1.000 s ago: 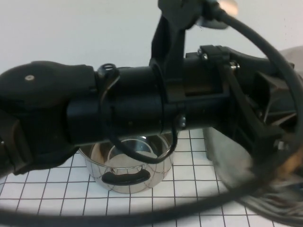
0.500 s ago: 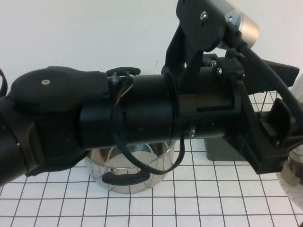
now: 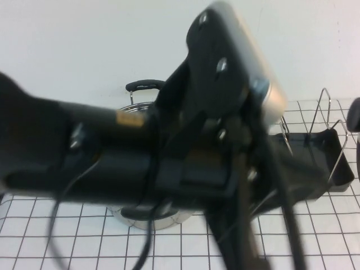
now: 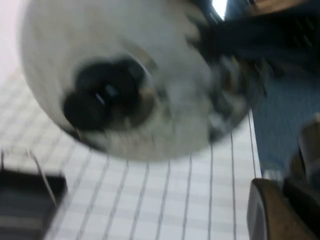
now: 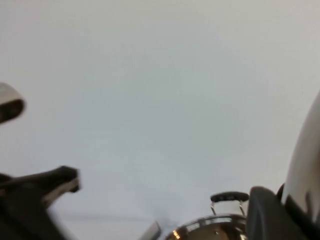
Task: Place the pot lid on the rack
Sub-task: Place the pot lid on the pot rack
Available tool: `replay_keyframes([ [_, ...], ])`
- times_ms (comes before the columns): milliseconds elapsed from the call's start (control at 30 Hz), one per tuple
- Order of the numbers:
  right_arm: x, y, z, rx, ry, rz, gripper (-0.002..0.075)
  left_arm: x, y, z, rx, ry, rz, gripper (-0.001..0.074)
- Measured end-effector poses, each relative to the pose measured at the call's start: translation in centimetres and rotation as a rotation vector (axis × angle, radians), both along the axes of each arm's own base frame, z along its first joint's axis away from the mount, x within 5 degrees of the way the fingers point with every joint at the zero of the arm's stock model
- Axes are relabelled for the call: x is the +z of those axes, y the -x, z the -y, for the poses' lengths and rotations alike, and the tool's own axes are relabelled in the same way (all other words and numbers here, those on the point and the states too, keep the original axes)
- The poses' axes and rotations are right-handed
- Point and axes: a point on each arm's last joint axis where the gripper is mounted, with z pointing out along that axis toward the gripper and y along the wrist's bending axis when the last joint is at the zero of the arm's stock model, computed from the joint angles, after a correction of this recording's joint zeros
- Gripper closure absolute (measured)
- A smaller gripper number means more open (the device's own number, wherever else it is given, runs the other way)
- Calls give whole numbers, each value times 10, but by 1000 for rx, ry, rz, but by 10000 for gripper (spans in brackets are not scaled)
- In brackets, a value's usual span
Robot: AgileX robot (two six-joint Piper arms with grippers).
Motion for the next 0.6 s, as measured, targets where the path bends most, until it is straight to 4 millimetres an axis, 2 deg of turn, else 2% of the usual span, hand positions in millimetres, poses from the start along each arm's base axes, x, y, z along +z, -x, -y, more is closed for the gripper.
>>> replay_keyframes([
  [133, 2, -22, -3, 33, 77, -22, 666, -7, 13, -20, -3, -194, -36, 726],
  [300, 12, -64, -7, 86, 106, -92, 666, -21, 27, -51, 36, -432, -9, 732],
  [467, 22, -116, -12, 148, 116, -149, 666, -32, 42, -79, 104, -433, 82, 735],
  [600, 15, -154, -12, 152, 139, -211, 666, -49, 56, -96, 143, -401, 79, 735],
])
